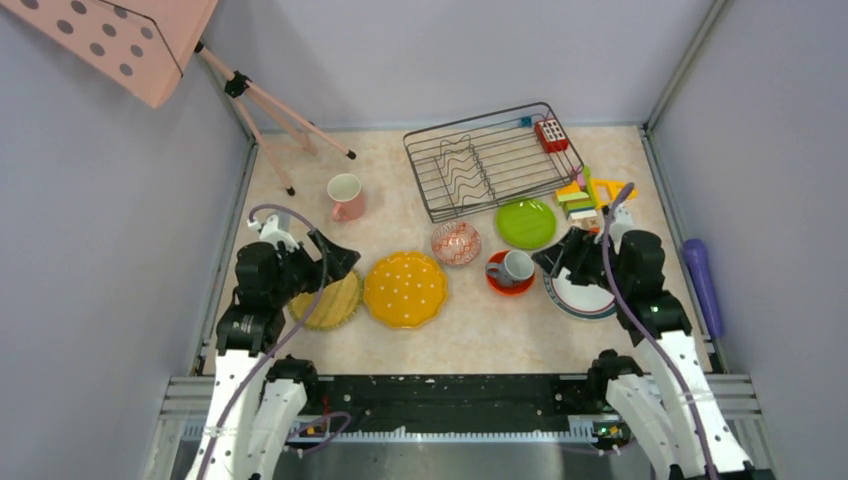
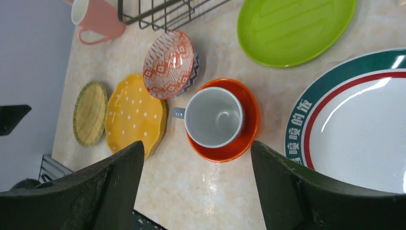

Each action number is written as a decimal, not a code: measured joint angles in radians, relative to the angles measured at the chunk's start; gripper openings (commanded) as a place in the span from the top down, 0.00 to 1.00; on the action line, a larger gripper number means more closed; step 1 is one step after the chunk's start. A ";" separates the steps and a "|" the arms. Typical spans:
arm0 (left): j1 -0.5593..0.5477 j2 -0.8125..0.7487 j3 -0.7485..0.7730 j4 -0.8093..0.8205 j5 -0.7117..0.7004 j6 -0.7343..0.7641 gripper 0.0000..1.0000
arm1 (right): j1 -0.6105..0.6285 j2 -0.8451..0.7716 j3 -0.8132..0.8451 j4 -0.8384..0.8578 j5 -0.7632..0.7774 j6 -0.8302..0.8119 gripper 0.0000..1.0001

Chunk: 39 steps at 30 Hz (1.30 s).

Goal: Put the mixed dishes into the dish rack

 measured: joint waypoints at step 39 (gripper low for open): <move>-0.124 0.145 -0.083 0.206 0.046 -0.126 0.14 | 0.424 0.498 0.121 0.173 0.249 -0.193 1.00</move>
